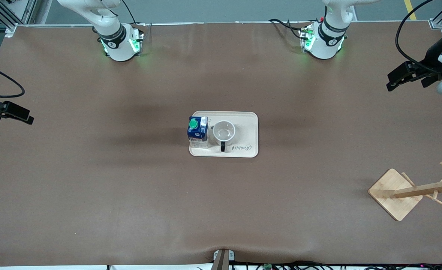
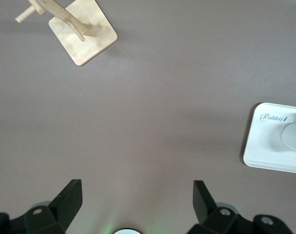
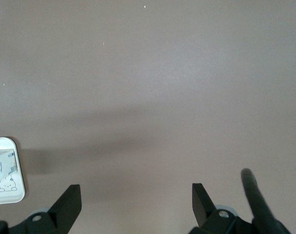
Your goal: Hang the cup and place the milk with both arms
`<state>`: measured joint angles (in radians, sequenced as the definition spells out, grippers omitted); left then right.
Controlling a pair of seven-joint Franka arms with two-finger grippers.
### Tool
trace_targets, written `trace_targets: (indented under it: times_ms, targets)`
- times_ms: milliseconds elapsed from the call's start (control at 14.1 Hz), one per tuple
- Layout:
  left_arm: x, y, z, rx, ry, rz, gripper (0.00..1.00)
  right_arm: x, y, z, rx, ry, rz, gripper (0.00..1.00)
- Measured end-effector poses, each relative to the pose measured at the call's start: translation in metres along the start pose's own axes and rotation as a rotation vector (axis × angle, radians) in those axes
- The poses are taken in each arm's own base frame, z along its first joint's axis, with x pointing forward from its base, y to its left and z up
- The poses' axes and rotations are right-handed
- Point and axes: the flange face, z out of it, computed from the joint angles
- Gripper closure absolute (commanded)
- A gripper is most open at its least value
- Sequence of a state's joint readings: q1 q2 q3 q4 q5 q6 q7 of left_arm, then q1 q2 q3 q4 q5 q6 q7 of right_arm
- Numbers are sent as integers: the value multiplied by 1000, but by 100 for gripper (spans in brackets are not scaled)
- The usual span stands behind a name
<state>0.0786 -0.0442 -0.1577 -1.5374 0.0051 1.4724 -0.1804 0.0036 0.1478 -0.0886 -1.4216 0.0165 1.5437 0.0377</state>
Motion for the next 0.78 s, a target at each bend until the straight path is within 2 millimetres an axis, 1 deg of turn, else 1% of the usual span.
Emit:
trace_targets:
  times_ms: [284, 426, 497, 568, 639, 781]
  targets:
    - [1, -7, -2, -1, 5, -12, 0, 0, 3, 0, 0, 2, 5, 0]
    - [3, -5, -2, -2, 5, -9, 0, 1, 4, 0, 0, 2, 7, 0]
    - [6, -1, 4, -7, -7, -3, 0, 1, 4, 0, 0, 5, 6, 0]
    - [11, 6, 13, -24, -26, 8, 0, 2, 3, -1, 1, 12, 4, 0]
    - [18, 19, 25, -50, -42, 26, 0, 2, 3, -2, 1, 18, -3, 0]
    - [34, 53, 57, -74, -66, 70, 0, 2, 3, -2, 0, 21, -49, 0]
